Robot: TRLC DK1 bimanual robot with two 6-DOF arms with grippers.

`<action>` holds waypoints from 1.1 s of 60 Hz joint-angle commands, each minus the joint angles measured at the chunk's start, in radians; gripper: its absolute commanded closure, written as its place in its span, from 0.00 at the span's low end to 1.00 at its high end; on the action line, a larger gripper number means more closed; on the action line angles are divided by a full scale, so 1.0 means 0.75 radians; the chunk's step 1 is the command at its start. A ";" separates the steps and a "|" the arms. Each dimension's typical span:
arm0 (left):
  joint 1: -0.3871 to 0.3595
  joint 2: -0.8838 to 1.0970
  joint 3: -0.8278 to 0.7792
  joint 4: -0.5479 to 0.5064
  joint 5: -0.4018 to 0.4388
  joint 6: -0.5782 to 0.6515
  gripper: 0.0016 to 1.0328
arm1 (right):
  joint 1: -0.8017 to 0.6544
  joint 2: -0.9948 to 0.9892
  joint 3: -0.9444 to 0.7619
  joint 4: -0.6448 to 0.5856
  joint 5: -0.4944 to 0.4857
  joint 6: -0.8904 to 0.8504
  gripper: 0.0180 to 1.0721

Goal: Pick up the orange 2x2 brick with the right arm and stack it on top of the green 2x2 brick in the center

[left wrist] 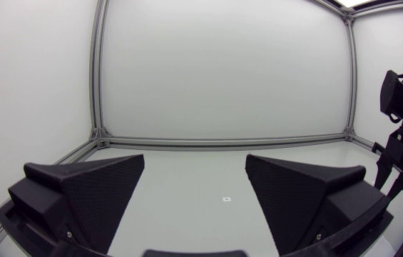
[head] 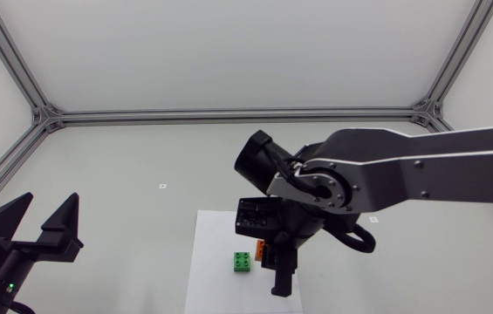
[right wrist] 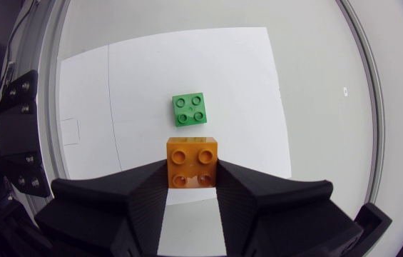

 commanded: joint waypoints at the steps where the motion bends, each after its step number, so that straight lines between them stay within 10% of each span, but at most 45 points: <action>1: 0.003 -0.011 -0.055 -0.020 0.005 0.017 0.04 | 0.029 0.085 0.054 -0.022 -0.007 0.024 0.82; 66: 0.003 -0.011 -0.055 -0.020 0.005 0.017 0.04 | 0.037 0.371 0.218 0.031 -0.043 -0.173 0.82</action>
